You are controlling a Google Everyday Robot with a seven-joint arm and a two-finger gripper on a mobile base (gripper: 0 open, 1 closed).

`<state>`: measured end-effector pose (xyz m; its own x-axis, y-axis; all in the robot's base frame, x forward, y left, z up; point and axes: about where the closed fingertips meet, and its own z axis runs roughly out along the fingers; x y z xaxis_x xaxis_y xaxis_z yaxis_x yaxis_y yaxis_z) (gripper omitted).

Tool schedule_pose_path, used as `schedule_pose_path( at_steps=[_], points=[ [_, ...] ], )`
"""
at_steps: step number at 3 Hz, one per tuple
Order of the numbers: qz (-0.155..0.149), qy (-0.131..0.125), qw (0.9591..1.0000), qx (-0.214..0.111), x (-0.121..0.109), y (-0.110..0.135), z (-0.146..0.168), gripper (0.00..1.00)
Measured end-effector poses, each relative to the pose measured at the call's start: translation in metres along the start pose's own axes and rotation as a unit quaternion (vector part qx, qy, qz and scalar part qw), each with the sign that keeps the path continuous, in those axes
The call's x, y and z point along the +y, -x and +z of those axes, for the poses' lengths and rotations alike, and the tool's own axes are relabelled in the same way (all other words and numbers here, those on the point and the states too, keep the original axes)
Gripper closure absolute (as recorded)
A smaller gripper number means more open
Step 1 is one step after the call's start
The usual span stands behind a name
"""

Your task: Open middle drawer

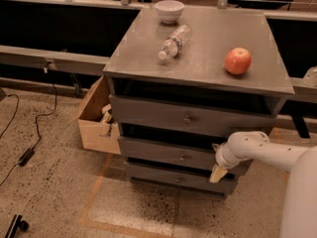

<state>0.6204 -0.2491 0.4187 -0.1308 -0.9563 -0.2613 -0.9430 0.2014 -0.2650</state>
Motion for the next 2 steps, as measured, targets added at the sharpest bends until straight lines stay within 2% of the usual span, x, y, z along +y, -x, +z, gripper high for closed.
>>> schedule_pose_path(
  at_steps=[1, 2],
  points=[
    [-0.001, 0.007, 1.0000, 0.001, 0.001, -0.005, 0.002, 0.40],
    [-0.004, 0.031, 0.9995, -0.006, 0.017, -0.004, -0.012, 0.63]
  ],
)
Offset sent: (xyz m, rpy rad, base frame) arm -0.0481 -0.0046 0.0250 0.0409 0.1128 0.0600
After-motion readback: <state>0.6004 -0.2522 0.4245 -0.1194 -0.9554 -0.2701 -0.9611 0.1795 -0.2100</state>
